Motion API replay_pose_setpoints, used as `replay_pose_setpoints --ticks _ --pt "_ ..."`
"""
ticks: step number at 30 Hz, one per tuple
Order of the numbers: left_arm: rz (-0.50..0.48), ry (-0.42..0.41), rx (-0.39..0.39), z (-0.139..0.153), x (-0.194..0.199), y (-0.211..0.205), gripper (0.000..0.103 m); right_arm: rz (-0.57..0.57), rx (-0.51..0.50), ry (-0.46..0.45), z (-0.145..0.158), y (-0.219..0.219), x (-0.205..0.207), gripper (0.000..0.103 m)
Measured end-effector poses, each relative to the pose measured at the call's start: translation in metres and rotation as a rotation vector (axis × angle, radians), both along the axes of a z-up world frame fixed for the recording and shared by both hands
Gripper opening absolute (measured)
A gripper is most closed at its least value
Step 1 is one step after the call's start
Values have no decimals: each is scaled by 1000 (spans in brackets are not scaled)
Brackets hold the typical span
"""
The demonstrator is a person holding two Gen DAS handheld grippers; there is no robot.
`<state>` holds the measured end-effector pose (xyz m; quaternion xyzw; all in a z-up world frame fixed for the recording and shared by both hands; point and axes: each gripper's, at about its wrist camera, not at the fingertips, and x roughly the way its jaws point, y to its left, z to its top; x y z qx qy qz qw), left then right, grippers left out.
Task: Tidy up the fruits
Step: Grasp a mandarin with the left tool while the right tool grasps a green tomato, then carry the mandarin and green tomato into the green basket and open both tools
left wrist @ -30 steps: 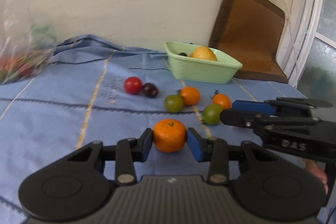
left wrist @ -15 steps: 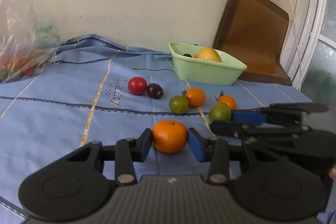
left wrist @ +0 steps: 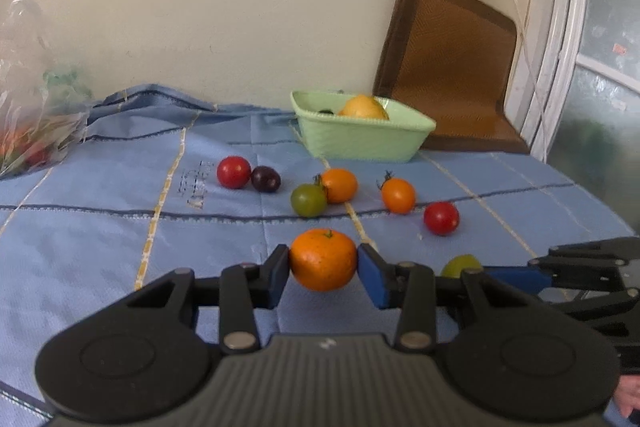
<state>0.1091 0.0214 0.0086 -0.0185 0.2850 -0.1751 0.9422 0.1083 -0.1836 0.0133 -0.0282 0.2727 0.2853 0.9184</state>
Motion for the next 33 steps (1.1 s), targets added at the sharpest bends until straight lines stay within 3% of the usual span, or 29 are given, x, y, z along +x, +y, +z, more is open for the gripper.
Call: replay_pose_setpoints --ticks 4,8,10,12,15,20,27,33 --pt "38 16 22 -2 3 0 40 -15 4 19 -6 -3 1 30" --pt "54 8 25 -2 3 1 49 -15 2 7 -7 -2 -2 30" --pt "53 13 35 -2 4 -1 47 -13 10 10 -7 -4 -2 30" --pt "50 24 45 -3 6 -3 38 -12 21 15 -7 -5 -1 30" --pt "51 21 44 -3 5 -3 37 -1 38 15 -6 -7 -1 30" --pt "44 63 -65 10 20 3 37 8 87 -44 11 -16 3 30" --pt "0 -53 -12 63 94 -31 37 -67 92 -184 47 -31 64 30" --pt "6 -26 63 59 182 -70 37 -173 96 -167 45 -35 143 30"
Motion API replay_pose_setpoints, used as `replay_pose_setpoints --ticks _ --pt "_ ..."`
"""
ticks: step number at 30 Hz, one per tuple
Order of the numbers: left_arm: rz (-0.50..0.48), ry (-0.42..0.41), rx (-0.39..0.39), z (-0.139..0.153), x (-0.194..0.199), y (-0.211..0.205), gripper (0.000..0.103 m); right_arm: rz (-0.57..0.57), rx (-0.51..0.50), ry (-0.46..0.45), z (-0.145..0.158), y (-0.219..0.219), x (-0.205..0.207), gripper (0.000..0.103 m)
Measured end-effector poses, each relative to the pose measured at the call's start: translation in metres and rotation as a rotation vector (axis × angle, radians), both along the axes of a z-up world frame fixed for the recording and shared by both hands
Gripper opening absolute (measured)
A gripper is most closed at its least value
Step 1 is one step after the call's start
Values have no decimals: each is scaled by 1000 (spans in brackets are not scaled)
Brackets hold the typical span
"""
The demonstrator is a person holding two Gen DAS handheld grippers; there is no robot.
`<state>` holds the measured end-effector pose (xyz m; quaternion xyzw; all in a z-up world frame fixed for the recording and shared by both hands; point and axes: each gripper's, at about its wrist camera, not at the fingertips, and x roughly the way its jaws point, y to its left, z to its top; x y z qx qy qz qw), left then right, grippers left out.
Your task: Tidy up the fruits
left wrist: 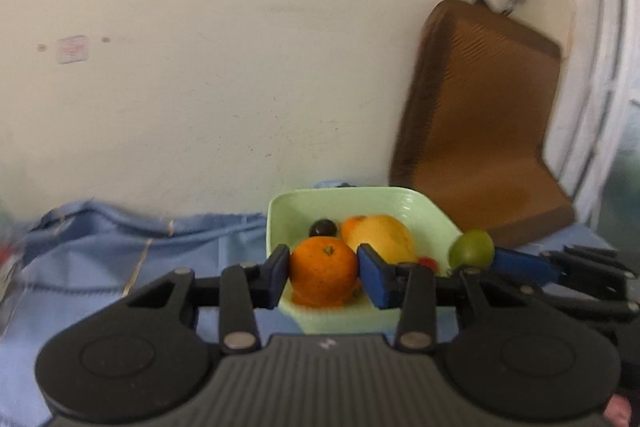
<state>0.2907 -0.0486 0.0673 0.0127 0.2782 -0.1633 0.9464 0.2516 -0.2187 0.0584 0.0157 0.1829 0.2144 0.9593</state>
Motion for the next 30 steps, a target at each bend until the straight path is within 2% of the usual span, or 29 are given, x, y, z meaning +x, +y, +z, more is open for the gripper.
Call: replay_pose_setpoints --ticks 3,7,8,9,10,11,16,21,25,26,28,30 --pt "14 42 15 -13 32 -9 38 -37 -8 26 -10 -5 24 30" --pt "15 87 50 -29 54 -19 39 -58 2 60 -26 -8 42 32" --pt "10 92 60 -31 56 -22 39 -64 16 31 -29 -10 43 34" --pt "9 92 70 -32 57 -24 45 -59 21 30 -30 -10 44 37" --pt "9 86 73 -32 55 -24 48 -58 15 21 -29 -10 42 52" --pt "10 80 69 -30 53 -24 48 -63 9 2 -28 -10 40 60" --pt "12 29 -15 0 19 3 48 -73 35 -36 -20 -13 24 59" --pt "62 -13 -126 24 -39 60 48 -33 80 -32 -8 -11 -3 59" --pt "130 -9 -123 8 -85 94 48 26 80 -14 -14 -6 -39 53" --pt "141 -6 -114 2 -93 98 48 43 78 -7 -17 -5 -49 46" --pt "151 16 -110 -11 -110 103 47 78 58 8 -21 2 -68 43" --pt "143 41 -129 -24 -122 104 47 114 17 6 -24 13 -83 35"
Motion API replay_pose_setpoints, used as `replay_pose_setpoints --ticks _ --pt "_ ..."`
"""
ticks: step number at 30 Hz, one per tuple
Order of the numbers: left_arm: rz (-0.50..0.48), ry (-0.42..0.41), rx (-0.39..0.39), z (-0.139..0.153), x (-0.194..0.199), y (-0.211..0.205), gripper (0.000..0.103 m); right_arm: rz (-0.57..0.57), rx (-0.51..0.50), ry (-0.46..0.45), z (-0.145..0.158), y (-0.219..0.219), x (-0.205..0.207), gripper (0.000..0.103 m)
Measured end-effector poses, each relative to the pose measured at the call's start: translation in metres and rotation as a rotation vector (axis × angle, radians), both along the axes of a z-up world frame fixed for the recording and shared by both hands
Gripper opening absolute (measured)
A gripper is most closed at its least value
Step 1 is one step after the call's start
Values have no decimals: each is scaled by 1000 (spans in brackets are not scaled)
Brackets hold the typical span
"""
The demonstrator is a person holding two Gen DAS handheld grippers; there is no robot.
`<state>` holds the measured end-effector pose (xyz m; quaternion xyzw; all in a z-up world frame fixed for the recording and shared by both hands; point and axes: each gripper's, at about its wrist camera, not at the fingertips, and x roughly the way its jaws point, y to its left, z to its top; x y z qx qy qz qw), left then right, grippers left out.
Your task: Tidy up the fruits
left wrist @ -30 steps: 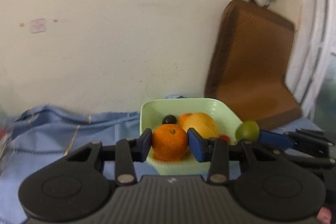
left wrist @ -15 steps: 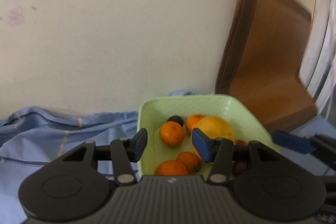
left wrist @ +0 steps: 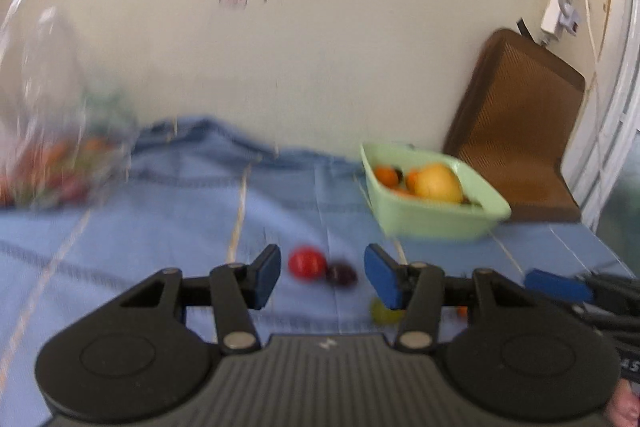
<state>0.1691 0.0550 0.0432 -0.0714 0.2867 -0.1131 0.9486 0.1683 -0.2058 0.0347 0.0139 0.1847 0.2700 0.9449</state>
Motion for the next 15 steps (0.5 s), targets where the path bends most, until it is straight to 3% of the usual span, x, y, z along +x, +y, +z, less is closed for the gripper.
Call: replay_pose_setpoints --ticks 2,6,9,15 --pt "-9 0 26 -8 -8 -6 47 40 -64 -12 -1 15 -10 28" --pt "-81 -30 153 -18 -16 -29 48 70 -169 -39 3 34 -8 26" --pt "-126 -30 220 -25 -9 -46 49 76 -177 18 11 36 16 26" --pt "-176 13 215 -33 12 -57 49 159 -183 151 12 38 52 27"
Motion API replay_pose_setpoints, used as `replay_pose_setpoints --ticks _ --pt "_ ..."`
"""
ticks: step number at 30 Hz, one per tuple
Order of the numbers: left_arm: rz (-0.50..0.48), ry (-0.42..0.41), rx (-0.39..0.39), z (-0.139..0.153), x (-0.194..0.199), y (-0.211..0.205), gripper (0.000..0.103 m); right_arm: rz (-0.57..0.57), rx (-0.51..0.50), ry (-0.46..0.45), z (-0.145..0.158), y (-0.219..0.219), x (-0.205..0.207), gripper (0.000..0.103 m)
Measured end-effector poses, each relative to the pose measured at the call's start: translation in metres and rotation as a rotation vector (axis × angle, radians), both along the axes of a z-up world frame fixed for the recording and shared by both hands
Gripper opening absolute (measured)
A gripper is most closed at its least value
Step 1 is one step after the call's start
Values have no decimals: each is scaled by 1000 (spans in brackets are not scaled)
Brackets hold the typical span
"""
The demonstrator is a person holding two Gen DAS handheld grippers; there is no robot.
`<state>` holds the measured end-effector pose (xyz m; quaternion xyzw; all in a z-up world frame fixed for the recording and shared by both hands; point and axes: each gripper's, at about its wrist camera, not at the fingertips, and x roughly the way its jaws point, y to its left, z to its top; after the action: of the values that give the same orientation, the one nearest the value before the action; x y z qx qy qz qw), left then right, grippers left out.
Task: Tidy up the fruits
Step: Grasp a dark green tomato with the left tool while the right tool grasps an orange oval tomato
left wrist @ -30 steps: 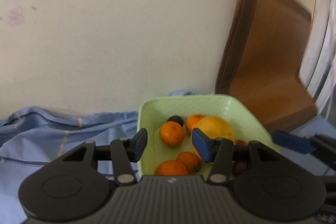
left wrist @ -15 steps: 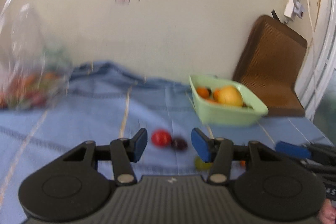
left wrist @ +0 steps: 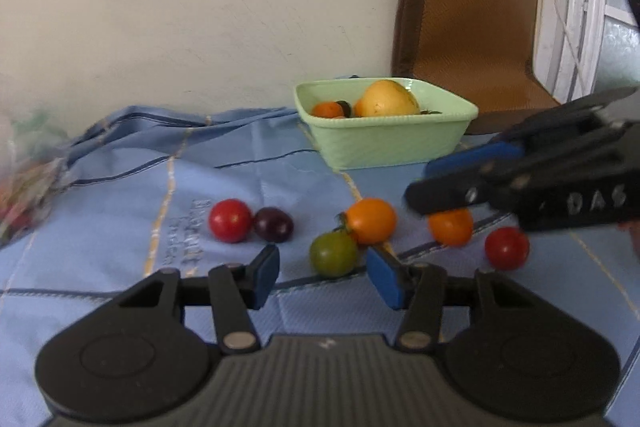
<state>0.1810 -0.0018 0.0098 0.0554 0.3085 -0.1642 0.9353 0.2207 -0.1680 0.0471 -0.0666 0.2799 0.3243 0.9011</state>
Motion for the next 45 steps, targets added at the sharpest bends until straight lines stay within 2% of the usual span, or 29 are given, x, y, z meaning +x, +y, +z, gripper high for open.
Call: replay_pose_setpoints --ticks 2,3,4,10,13,14,20,22,25,31,36,37,40,45 --pt "-21 10 -4 -1 5 -2 46 47 -23 25 -3 1 7 27" --pt "-35 25 -12 -2 7 -2 33 63 -36 31 -4 1 9 27" --pt "-41 37 -17 -4 8 -1 28 76 -45 36 -5 2 13 27" --pt "-57 44 -41 -2 -6 17 28 165 -72 49 -7 8 25 29" --pt "-43 61 -66 -1 -16 30 28 195 -92 43 -10 16 29 46" --pt "-36 64 -75 0 -19 34 28 199 -97 39 -11 18 30 49" --pt "6 74 -110 -1 -33 49 28 242 -131 40 -11 33 25 51" --pt "15 69 -114 -1 -34 49 28 240 -161 13 -13 37 19 49" --pt "19 65 -120 -1 -34 49 28 203 -177 -23 -13 40 12 36" --pt "28 58 -131 -2 -35 49 29 187 -262 -70 -17 47 5 40" --pt "45 54 -139 -3 -36 50 29 160 -331 -78 -25 54 8 39" --pt "47 51 -136 -3 -36 50 29 156 -324 -84 -26 52 8 36" --pt "47 34 -131 -1 -40 49 29 111 -293 -91 -22 48 6 34" --pt "18 -1 -121 2 -48 46 28 82 -169 -140 -4 28 -32 35"
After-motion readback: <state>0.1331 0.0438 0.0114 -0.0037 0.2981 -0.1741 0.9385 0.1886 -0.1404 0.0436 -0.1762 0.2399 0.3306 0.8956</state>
